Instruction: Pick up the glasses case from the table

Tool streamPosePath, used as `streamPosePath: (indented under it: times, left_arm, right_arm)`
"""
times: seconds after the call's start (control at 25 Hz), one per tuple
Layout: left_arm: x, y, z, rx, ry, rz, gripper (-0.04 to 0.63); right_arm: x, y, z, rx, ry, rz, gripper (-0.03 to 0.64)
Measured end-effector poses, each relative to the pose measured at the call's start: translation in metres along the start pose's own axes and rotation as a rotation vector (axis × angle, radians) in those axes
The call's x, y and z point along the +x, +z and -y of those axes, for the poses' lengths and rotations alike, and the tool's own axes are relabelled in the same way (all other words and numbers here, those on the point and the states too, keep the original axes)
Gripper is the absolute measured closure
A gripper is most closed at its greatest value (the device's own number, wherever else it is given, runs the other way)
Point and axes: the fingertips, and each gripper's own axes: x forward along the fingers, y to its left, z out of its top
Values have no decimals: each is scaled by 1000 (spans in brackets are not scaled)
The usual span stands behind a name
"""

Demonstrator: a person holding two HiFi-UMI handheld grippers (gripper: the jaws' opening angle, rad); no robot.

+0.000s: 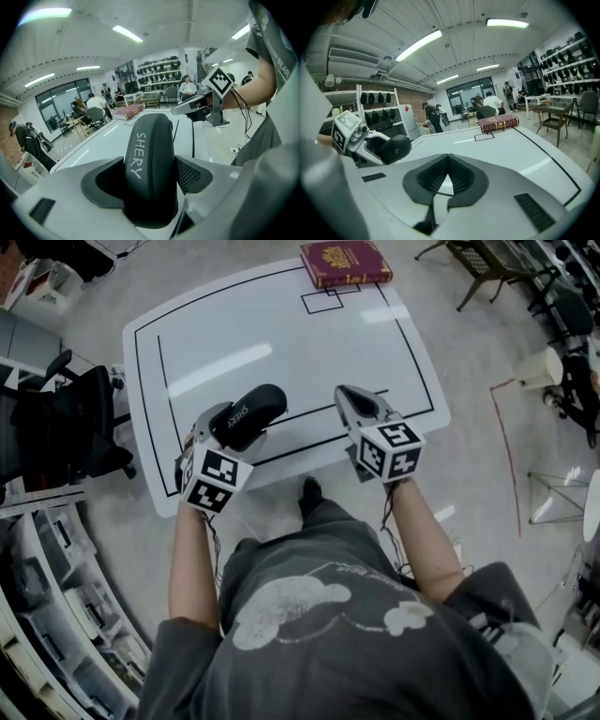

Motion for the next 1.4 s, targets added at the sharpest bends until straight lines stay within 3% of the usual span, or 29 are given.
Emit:
streamPosePath:
  times: [0.48,1.4]
  left_arm:
    - [-89,-41,-4,-30,-14,154,267]
    - [-215,-164,14,-146,-78,300,267]
  right_arm:
    - [-34,-17,-96,17,-79,83,617]
    - [-69,-95,-259,-28,-177,69,618]
